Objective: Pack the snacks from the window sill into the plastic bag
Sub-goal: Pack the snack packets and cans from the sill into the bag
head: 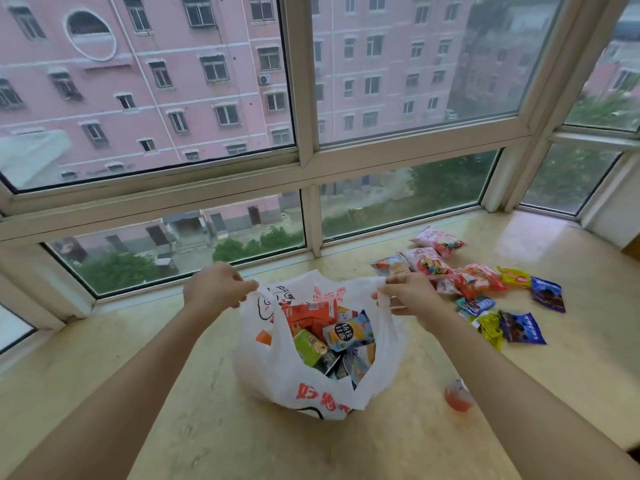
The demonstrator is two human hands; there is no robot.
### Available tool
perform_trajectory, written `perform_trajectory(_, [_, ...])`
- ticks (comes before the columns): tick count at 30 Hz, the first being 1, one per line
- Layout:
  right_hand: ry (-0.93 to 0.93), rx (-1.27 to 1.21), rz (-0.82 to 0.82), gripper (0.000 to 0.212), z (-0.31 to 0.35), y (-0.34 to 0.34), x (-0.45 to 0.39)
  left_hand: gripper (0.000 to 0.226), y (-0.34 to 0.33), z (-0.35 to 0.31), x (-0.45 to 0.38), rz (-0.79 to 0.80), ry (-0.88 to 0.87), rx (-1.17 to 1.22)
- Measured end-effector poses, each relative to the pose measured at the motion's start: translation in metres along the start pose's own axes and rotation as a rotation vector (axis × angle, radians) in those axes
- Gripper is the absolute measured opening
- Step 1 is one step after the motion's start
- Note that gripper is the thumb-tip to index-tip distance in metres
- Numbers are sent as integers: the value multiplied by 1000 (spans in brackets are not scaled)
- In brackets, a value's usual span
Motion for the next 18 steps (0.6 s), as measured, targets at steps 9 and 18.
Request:
perform_trajectory(9, [83, -39, -187, 11, 1, -3, 27, 34, -36, -65, 51, -166, -636, -132])
perform_trajectory(18, [155, 520, -181, 24, -62, 23, 51, 42, -119, -110, 99, 35, -769, -126])
Point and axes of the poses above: each hand's wrist, its own x-axis away from the middle knuckle, its own y-axis out of the back of the hand, z = x × y, the point moved 5 cm from there along -x, towards the middle knuckle, and after that the axes turned 9 degrees about y, right-handed, at the moved point
